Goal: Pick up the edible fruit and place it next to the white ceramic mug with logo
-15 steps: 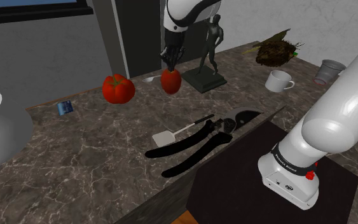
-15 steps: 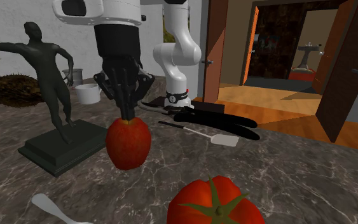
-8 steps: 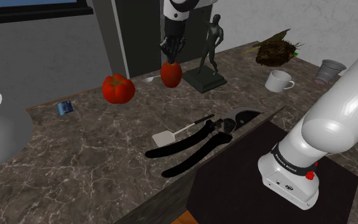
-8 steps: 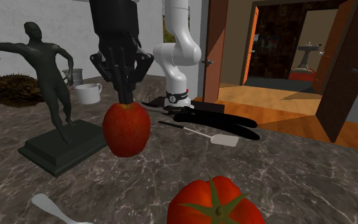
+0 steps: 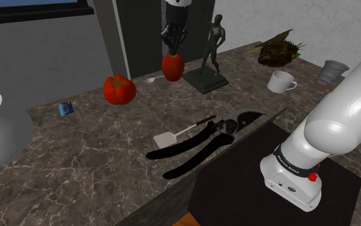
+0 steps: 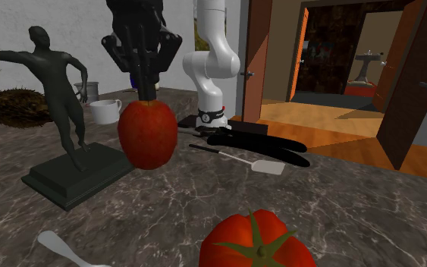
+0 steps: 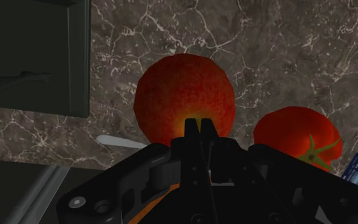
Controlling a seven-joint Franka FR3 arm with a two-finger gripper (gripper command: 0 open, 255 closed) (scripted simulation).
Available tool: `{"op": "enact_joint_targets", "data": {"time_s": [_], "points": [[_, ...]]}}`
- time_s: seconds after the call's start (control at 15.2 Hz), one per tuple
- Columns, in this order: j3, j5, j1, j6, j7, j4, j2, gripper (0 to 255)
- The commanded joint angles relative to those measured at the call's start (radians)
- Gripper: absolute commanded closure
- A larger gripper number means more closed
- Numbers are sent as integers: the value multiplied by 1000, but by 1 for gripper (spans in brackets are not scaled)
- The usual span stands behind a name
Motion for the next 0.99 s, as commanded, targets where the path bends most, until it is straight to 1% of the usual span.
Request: {"op": "enact_joint_targets", "data": {"time_s": [0.0,0.92], "points": [[-1,1,-1,-30,-1,26,-5,255],[-2,0,-2,-218,3,209,-10,255]]}}
